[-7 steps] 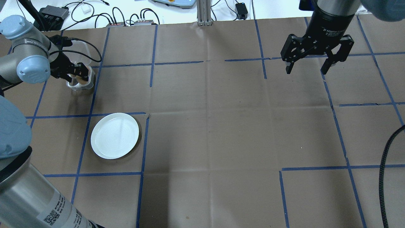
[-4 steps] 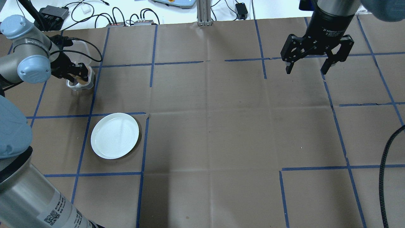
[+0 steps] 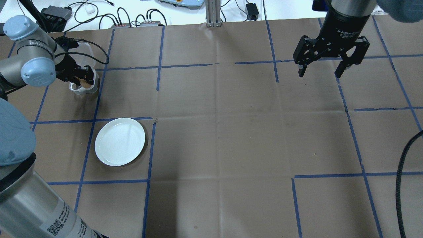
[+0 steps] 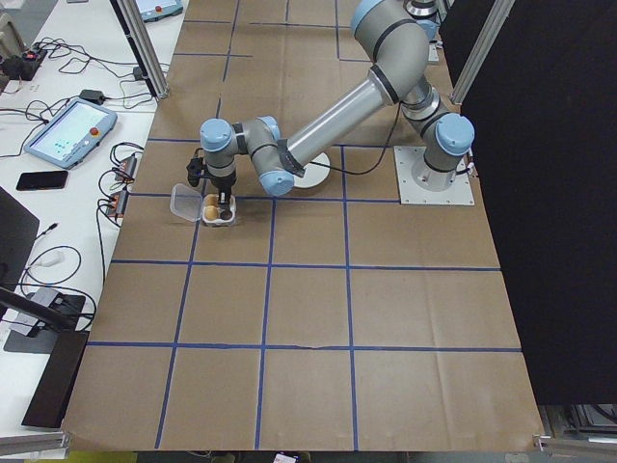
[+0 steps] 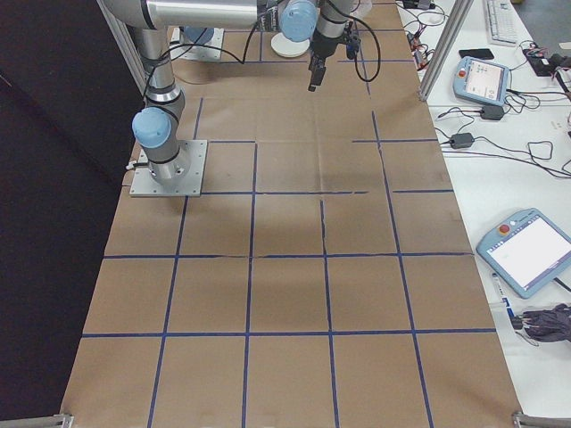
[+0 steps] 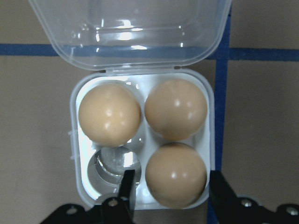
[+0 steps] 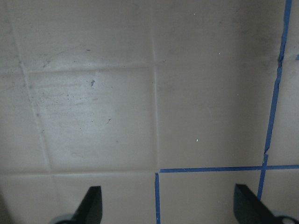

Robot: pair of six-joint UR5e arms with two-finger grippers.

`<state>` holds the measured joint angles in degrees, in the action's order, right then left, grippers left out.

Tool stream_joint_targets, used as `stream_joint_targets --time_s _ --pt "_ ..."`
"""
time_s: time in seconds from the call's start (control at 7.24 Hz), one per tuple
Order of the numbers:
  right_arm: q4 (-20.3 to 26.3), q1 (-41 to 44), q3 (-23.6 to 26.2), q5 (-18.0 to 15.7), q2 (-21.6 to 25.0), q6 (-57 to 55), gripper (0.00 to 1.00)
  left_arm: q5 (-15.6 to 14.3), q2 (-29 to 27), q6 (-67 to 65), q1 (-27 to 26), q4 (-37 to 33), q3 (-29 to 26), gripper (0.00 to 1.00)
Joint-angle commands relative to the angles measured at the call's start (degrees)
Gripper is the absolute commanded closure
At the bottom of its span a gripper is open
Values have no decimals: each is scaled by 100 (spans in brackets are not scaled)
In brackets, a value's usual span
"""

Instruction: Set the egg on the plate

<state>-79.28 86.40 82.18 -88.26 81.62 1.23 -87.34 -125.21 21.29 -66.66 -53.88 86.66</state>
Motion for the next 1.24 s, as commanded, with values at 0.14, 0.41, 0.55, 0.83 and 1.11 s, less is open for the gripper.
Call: stream_joint_targets --time_s 0.14,0.41,0.55,0.83,1.11 --pt "0 0 0 2 3 0 0 -12 5 -2 -31 0 -17 74" --pt "0 0 0 2 3 0 0 -20 188 7 -48 -17 -17 75" --pt "0 0 0 2 -6 0 0 -73 398 25 -57 -87 0 75" --pt "0 0 0 -7 3 0 0 -82 1100 -10 -84 -524 289 75" --pt "0 0 0 2 3 0 0 -99 1821 -587 -485 -756 998 75"
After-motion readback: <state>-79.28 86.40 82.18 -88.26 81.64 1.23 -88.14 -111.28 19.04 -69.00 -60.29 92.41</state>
